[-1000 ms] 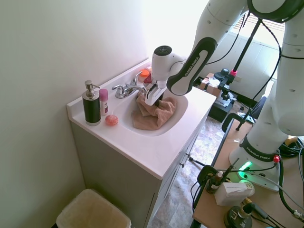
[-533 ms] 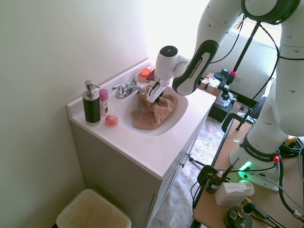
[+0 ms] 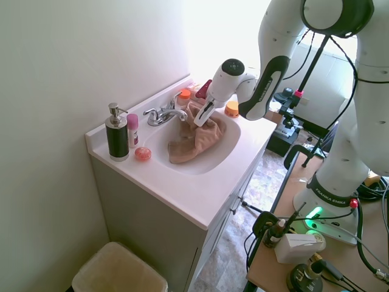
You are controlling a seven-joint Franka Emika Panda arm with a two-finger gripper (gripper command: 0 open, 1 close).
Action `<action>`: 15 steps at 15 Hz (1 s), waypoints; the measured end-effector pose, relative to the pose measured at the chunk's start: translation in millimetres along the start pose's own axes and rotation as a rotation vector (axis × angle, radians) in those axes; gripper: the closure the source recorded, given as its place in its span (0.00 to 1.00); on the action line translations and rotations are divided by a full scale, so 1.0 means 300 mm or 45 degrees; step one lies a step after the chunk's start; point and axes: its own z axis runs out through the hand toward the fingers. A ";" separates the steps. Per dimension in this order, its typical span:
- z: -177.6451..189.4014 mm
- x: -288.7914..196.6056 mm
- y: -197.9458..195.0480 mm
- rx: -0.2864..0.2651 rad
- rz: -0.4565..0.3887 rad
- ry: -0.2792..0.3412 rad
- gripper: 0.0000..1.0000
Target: Wipe the sink
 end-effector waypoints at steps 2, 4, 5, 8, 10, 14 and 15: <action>0.003 -0.041 0.015 0.012 -0.038 0.025 1.00; 0.010 -0.105 0.036 0.016 -0.051 0.023 1.00; 0.008 -0.131 0.050 0.020 -0.049 0.018 1.00; -0.014 -0.174 0.081 0.035 -0.037 0.006 1.00; -0.034 -0.194 0.077 0.047 -0.042 0.008 1.00; -0.058 -0.271 0.029 0.070 -0.062 -0.012 1.00; -0.061 -0.290 0.011 0.077 -0.059 -0.017 1.00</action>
